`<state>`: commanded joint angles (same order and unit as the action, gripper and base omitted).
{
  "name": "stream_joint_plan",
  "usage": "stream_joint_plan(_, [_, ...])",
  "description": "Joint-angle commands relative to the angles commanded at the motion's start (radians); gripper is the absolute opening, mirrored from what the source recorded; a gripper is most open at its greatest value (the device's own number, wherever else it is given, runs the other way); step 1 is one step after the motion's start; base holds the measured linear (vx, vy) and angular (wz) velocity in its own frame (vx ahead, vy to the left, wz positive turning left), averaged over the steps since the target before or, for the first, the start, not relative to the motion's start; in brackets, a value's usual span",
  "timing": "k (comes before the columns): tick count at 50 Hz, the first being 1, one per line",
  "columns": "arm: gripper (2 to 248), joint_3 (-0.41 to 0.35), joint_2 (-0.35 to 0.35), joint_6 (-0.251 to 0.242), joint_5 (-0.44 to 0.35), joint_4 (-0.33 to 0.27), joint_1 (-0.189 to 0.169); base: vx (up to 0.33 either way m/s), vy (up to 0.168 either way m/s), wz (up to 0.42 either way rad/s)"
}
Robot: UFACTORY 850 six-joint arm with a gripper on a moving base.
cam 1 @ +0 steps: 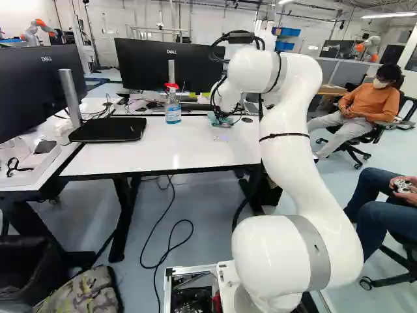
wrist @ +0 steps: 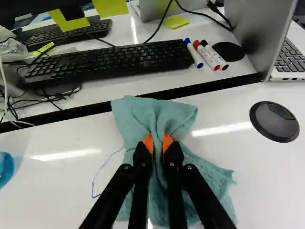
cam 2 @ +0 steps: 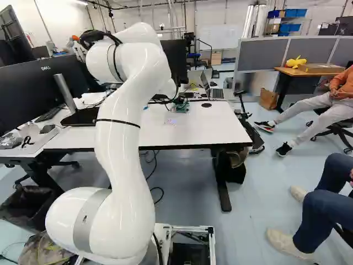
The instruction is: Clean the table with the green towel
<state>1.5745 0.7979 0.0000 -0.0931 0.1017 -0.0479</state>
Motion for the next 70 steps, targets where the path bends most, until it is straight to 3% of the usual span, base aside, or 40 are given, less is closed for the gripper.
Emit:
stream_joint_plan(39, [41,-0.012,-0.009,0.000,0.000,0.000,0.091,0.000,0.000,0.000])
stream_joint_plan(70, [41,-0.164,-0.115,0.000,0.000,0.000,0.140,0.000,0.000,0.000])
